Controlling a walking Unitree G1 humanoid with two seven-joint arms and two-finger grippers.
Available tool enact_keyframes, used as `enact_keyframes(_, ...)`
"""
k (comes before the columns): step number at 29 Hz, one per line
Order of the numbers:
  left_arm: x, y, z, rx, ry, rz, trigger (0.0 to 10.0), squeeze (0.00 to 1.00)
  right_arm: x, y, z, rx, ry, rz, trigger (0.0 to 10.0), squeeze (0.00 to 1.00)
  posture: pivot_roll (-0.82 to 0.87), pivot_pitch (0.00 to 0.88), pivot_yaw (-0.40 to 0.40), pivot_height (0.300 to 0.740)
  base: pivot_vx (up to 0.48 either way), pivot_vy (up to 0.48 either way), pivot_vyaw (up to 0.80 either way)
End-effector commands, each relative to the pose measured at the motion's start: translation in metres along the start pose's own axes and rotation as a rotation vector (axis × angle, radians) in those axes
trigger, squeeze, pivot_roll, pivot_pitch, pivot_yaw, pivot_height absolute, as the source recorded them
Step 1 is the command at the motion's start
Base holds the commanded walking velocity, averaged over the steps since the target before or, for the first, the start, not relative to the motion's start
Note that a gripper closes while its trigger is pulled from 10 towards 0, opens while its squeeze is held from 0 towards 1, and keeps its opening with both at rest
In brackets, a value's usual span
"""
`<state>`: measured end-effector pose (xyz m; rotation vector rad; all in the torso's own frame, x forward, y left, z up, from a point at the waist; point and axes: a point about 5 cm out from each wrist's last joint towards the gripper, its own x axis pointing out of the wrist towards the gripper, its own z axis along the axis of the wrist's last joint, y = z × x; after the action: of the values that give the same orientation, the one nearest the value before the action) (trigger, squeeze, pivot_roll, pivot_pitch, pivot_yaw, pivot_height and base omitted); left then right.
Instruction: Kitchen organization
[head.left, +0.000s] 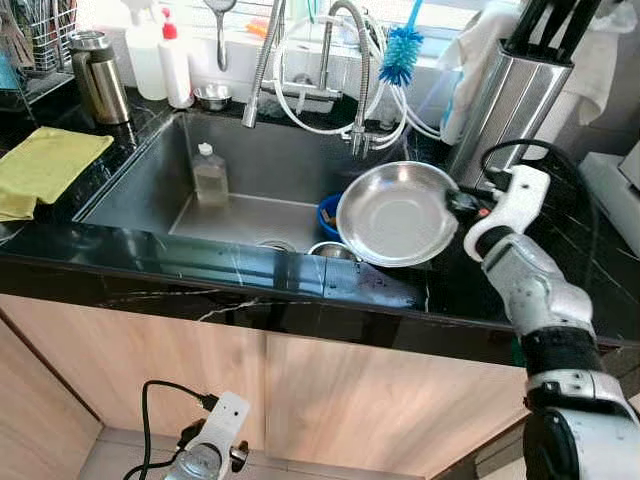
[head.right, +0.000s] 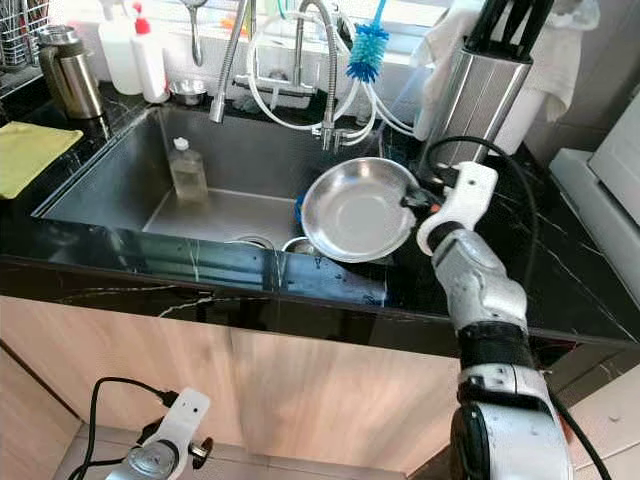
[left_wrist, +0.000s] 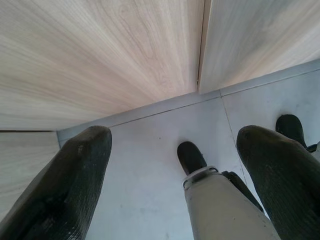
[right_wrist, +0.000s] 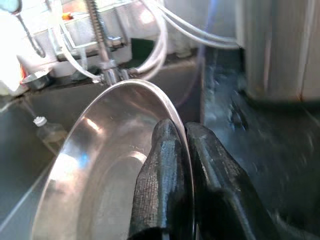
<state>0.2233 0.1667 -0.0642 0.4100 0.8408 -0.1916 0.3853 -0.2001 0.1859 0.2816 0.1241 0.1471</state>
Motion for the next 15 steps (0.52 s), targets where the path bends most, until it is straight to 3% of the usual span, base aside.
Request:
enact_keyframes(1,0.0,-0.002,0.002,0.023,-0.004,-0.004,10.0,0.0,0.001,-0.004,0.003,-0.035,-0.004,-0.004,10.0,0.0,0.15,0.0,-0.146,0.74,0.0,0.0,0.0)
enact_keyframes(7,0.001,-0.002,0.005,0.014,-0.013,0.003,10.0,0.0,0.012,-0.005,0.003,-0.153,0.036,-0.003,10.0,0.0,0.15,0.0,-0.151,0.74,0.0,0.0,0.0)
enact_keyframes(15,0.001,-0.001,0.007,0.006,-0.018,0.008,10.0,0.0,0.018,-0.004,0.01,-0.242,0.013,-0.031,10.0,0.0,0.16,0.008,-0.157,0.74,0.0,0.0,0.0)
